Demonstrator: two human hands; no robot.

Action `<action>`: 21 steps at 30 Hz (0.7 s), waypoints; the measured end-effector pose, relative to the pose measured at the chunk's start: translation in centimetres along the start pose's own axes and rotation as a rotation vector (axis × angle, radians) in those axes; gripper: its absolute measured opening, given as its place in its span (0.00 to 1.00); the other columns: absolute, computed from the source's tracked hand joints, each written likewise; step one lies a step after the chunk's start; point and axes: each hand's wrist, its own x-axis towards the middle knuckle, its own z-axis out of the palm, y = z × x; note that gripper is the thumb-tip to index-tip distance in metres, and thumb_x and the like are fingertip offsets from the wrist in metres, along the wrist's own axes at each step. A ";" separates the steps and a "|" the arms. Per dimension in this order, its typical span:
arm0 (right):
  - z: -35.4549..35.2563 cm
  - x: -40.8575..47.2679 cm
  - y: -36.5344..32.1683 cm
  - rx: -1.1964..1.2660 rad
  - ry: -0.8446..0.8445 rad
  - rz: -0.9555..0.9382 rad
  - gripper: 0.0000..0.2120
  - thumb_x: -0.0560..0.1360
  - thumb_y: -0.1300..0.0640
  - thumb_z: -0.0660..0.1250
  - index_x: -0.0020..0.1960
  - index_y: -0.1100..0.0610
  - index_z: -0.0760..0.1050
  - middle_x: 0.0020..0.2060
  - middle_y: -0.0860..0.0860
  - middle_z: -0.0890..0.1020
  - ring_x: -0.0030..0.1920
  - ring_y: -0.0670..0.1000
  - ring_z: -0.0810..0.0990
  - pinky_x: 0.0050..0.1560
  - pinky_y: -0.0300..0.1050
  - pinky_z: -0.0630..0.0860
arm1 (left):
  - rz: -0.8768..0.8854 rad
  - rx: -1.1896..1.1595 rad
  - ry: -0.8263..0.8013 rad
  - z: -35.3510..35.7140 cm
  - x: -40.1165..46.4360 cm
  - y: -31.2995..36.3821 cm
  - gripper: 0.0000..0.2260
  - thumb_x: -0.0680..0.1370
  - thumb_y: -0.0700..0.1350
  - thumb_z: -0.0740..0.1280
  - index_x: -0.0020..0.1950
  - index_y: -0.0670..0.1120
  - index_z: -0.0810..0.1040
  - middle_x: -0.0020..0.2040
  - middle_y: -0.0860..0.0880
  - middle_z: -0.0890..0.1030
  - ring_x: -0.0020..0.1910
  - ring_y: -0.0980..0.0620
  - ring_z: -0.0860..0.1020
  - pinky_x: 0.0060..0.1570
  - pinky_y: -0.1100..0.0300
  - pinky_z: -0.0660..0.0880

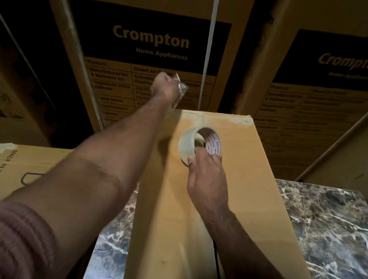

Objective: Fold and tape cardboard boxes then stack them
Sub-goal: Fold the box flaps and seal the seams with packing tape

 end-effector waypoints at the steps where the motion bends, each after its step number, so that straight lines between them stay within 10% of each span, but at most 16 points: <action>1: 0.2 -0.1 0.0 -0.008 0.006 0.000 0.09 0.81 0.54 0.55 0.52 0.57 0.71 0.40 0.53 0.77 0.41 0.54 0.71 0.38 0.48 0.68 | -0.059 -0.054 -0.012 -1.1 0.7 0.0 0.02 0.84 0.42 0.62 0.55 0.44 0.73 0.49 0.44 0.80 0.35 0.53 0.78 0.27 0.62 0.75; 17: 0.7 0.6 -0.3 0.013 -0.018 0.024 0.10 0.82 0.55 0.56 0.56 0.60 0.72 0.42 0.57 0.78 0.44 0.57 0.72 0.38 0.48 0.66 | -0.094 -0.602 0.425 -13.7 4.5 0.2 0.09 0.84 0.52 0.59 0.58 0.47 0.70 0.53 0.45 0.83 0.49 0.48 0.84 0.43 0.57 0.81; 21: 0.5 0.5 -0.1 0.021 -0.022 0.028 0.08 0.82 0.58 0.59 0.57 0.61 0.73 0.42 0.58 0.79 0.45 0.58 0.73 0.39 0.51 0.69 | 0.005 -0.339 0.465 -15.8 5.1 1.4 0.08 0.83 0.54 0.60 0.53 0.51 0.70 0.50 0.48 0.82 0.46 0.51 0.83 0.43 0.55 0.83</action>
